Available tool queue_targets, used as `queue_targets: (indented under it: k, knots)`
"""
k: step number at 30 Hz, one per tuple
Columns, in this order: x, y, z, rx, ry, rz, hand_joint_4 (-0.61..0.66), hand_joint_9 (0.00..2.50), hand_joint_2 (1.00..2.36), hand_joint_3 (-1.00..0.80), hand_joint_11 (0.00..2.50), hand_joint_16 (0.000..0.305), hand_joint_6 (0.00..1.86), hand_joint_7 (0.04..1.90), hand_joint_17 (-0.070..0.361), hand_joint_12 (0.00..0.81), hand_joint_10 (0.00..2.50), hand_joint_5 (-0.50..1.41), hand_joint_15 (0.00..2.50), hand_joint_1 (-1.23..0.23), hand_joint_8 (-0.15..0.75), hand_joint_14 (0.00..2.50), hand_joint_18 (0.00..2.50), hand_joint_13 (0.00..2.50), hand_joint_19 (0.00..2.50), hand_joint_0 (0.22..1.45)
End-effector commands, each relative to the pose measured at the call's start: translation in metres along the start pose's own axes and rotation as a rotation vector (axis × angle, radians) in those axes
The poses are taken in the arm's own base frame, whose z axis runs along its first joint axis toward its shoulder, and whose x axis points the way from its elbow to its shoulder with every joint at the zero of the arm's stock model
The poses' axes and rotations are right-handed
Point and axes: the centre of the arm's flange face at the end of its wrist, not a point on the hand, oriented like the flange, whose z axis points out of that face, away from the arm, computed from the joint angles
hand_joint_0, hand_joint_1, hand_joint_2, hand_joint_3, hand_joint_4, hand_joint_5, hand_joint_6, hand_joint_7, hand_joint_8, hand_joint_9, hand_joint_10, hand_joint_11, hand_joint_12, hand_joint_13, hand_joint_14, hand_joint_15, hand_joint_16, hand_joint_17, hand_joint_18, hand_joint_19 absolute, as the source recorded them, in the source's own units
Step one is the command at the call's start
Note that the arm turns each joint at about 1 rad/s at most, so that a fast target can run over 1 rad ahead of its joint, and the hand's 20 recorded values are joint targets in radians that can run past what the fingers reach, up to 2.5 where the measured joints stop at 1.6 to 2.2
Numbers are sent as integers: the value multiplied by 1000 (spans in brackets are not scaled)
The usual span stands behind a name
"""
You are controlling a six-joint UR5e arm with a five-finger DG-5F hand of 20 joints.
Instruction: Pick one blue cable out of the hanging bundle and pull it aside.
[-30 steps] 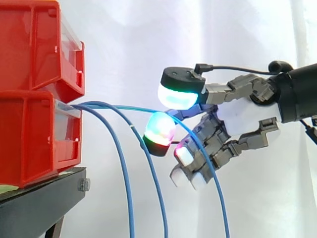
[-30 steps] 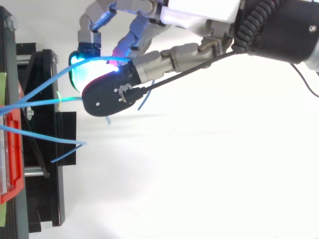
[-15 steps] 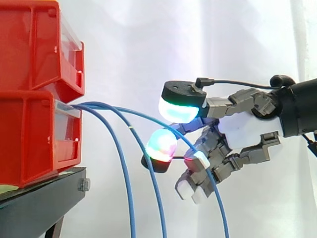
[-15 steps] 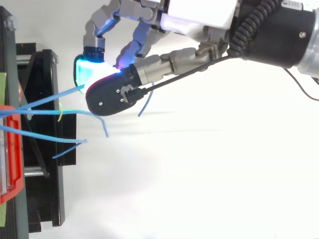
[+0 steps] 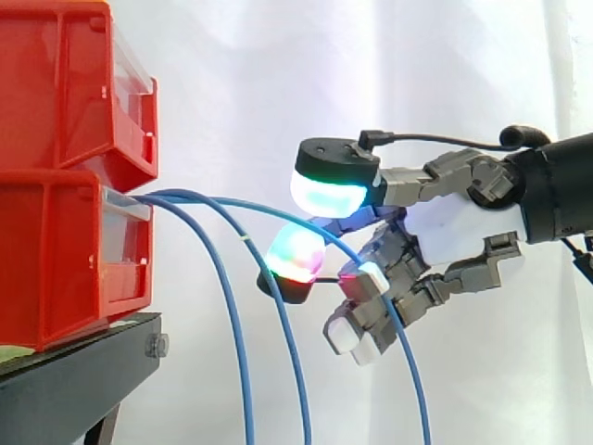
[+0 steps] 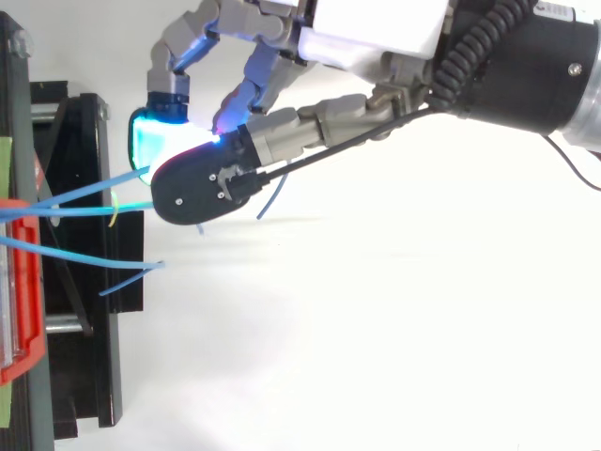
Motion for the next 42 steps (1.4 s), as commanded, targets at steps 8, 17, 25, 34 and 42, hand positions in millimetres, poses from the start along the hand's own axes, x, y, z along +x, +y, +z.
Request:
queue_targets:
  k: [8, 17, 25, 34, 42]
  knots:
    - [-1, 16, -3, -3, 4, -3, 55, 1259, 1015, -326, 983, 44, 929, 829, 100, 285, 22, -133, 546, -675, 274, 21, 759, 955, 526, 601]
    - [2, 16, -11, 44, 18, -15, 24, 1293, 1023, -126, 986, 45, 948, 881, 101, 290, 23, -104, 527, -756, 285, 20, 799, 968, 512, 604]
    - [4, 21, -13, 38, 22, -15, 40, 1243, 1021, -160, 864, 46, 918, 974, 103, 294, 21, -91, 520, -750, 292, 22, 807, 956, 522, 590]
    - [6, 23, -17, 54, 30, -22, 69, 1216, 1010, -389, 850, 45, 903, 958, 101, 299, 24, -95, 510, -651, 286, 20, 780, 928, 540, 555]
    - [9, 24, -17, 53, 32, -23, 54, 1233, 1017, -293, 858, 44, 906, 982, 98, 291, 24, -91, 516, -685, 287, 20, 777, 937, 546, 584]
